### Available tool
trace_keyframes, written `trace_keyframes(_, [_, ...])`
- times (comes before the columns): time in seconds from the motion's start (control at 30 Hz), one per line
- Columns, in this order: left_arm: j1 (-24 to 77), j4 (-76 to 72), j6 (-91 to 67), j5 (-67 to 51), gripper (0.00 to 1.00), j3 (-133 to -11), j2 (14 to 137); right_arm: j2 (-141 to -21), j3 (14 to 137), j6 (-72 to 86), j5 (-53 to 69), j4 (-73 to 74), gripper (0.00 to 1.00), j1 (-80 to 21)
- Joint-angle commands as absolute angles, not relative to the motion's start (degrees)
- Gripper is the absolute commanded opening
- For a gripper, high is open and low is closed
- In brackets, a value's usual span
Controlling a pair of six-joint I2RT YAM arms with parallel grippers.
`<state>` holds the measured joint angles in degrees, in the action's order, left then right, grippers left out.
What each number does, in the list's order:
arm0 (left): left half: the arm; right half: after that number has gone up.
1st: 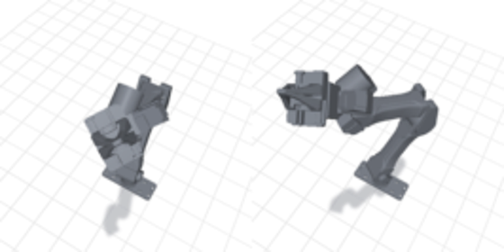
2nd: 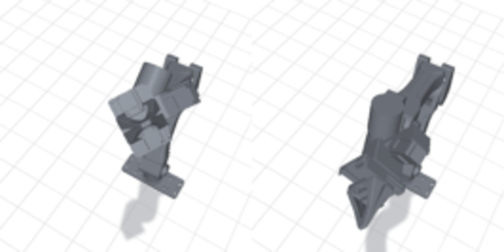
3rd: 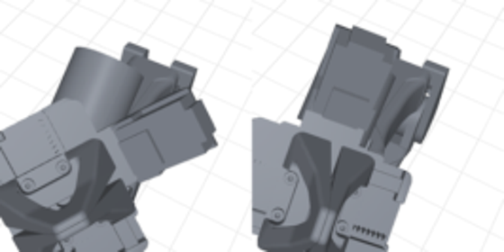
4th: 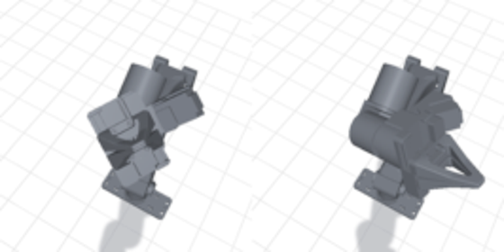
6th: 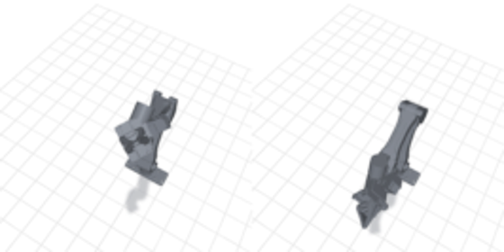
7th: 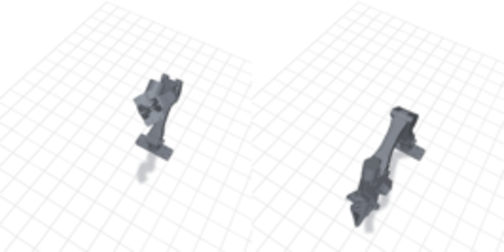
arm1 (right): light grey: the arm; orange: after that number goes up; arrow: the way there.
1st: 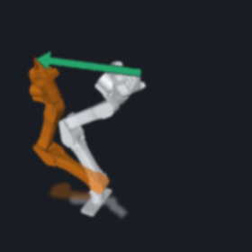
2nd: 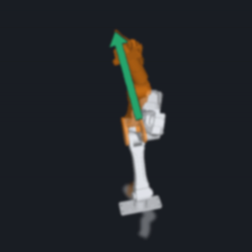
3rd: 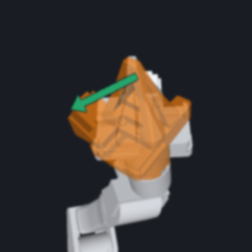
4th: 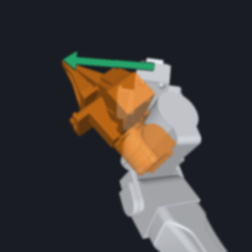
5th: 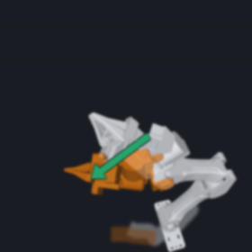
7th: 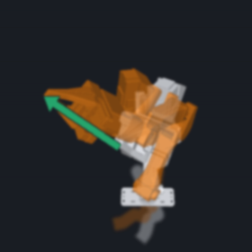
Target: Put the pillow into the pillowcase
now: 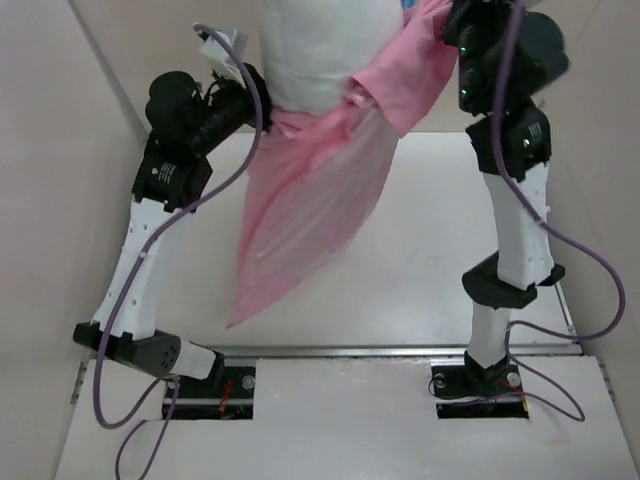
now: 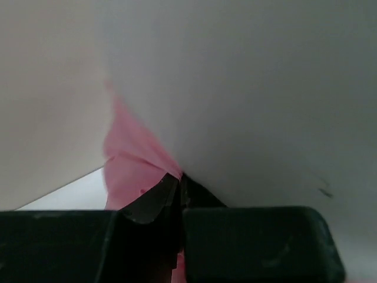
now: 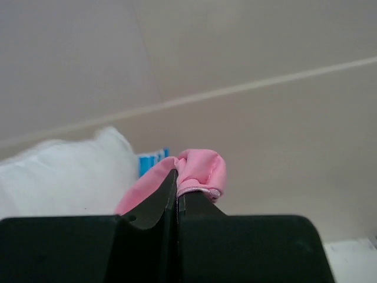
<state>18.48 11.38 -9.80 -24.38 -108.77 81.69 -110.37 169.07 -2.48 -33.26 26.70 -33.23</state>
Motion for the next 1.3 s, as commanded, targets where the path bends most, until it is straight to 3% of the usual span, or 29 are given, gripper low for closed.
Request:
trace_keyframes(0.0, [26.0,-7.5,-7.6,-36.0,0.0,-104.7,69.0,-103.1,162.7,-1.8,-34.3,32.0,0.0,-31.9])
trace_keyframes(0.03, [26.6,-7.6,-7.6,-31.2,0.0,-104.7,69.0,-96.1,139.5,-1.1,-21.3,28.2,0.0,-31.9])
trace_keyframes(0.07, [26.6,-7.6,-6.3,-25.5,0.0,-108.6,70.5,-82.8,128.2,-1.7,-8.7,22.5,0.0,-31.9])
trace_keyframes(0.1, [26.1,-5.0,-6.3,-12.0,0.0,-112.3,76.1,-78.4,120.6,-2.4,3.8,16.4,0.0,-31.9])
trace_keyframes(0.13, [25.1,-2.1,-6.3,-6.1,0.0,-117.8,80.6,-75.7,114.0,-3.4,25.1,16.3,0.0,-31.9])
trace_keyframes(0.17, [23.4,1.7,-6.3,-2.1,0.0,-134.0,85.8,-72.7,112.3,-3.4,30.0,15.4,0.0,-31.9])
trace_keyframes(0.2, [19.2,11.3,-8.0,0.5,0.0,-143.9,97.3,-72.7,111.3,-3.4,30.1,11.9,0.0,-32.4])
trace_keyframes(0.27, [14.9,19.7,-14.4,-7.2,0.0,-164.5,105.1,-74.9,116.9,-0.4,4.2,8.9,0.0,-33.2])
trace_keyframes(0.33, [11.7,18.7,-16.9,-25.5,0.0,-159.1,101.4,-87.0,127.3,1.1,-22.7,7.0,0.0,-33.2])
trace_keyframes(0.37, [11.7,13.9,-16.9,-30.7,0.0,-151.2,96.8,-92.8,144.7,0.4,-41.6,8.8,0.0,-30.5])
trace_keyframes(0.4, [11.7,6.3,-16.9,-34.2,0.0,-129.7,91.3,-105.1,157.0,-0.5,-42.5,15.2,0.0,-29.1])
trace_keyframes(0.43, [14.3,-7.9,-17.7,-35.1,0.0,-120.8,81.0,-109.7,168.3,-0.5,-41.2,29.5,0.0,-28.5])
trace_keyframes(0.5, [16.4,-12.6,-15.3,-31.4,0.0,-110.1,74.9,-112.1,178.4,-0.5,-23.2,40.0,0.0,-28.5])
trace_keyframes(0.57, [17.4,-14.1,-14.1,-25.8,0.0,-109.1,73.4,-99.9,163.2,-1.3,-4.3,39.6,0.0,-28.5])
trace_keyframes(0.6, [17.9,-11.9,-13.5,-24.4,0.0,-111.3,75.1,-92.8,137.3,-2.1,15.3,32.5,0.0,-28.5])
trace_keyframes(0.63, [17.9,-8.7,-13.4,-21.9,0.0,-119.3,77.8,-79.5,125.8,-2.1,22.0,23.6,0.0,-29.0])
trace_keyframes(0.67, [17.1,-1.8,-13.4,-19.5,0.0,-124.7,84.9,-74.8,118.3,-2.1,25.5,12.3,0.0,-29.0])
trace_keyframes(0.73, [16.2,4.9,-13.4,-12.6,0.0,-142.5,92.9,-69.5,111.3,-0.8,21.0,8.5,0.0,-30.5])
trace_keyframes(0.8, [13.6,13.3,-14.3,-14.6,0.0,-151.8,100.3,-69.3,111.6,0.8,9.0,4.2,0.0,-30.5])
trace_keyframes(0.83, [12.7,13.9,-14.9,-17.5,0.0,-153.0,99.8,-71.6,118.1,0.8,-9.3,4.8,0.0,-30.5])
trace_keyframes(0.93, [11.9,0.5,-15.6,-25.1,0.0,-134.3,86.3,-89.4,133.9,-3.0,-41.8,8.6,0.0,-29.0])
trace_keyframes(0.97, [11.9,-4.8,-15.6,-24.6,0.0,-121.3,81.7,-95.0,149.4,-4.9,-45.1,12.4,0.0,-29.0])
trace_keyframes(1.0, [11.9,-8.8,-15.6,-24.1,0.0,-116.9,77.9,-104.8,157.7,-6.6,-45.1,17.5,0.0,-29.0])
trace_keyframes(1.07, [11.9,-14.5,-14.9,-23.6,0.0,-111.9,70.5,-109.2,168.3,-6.6,-33.9,32.1,0.0,-31.0])
trace_keyframes(1.13, [12.4,-16.3,-14.9,-23.6,0.0,-109.2,69.5,-102.9,159.5,-6.6,-25.4,31.1,0.0,-32.2])
trace_keyframes(1.17, [12.4,-14.7,-14.9,-23.6,0.0,-110.8,71.3,-98.1,151.7,-6.6,-17.7,26.9,0.0,-32.8])
trace_keyframes(1.2, [12.4,-12.9,-14.9,-23.6,0.0,-115.4,73.4,-93.1,135.4,-6.6,-13.8,22.1,0.0,-32.8])
trace_keyframes(1.27, [12.4,-7.8,-15.6,-23.6,0.0,-120.8,81.0,-82.2,126.7,-4.8,-9.0,14.7,0.0,-32.8])
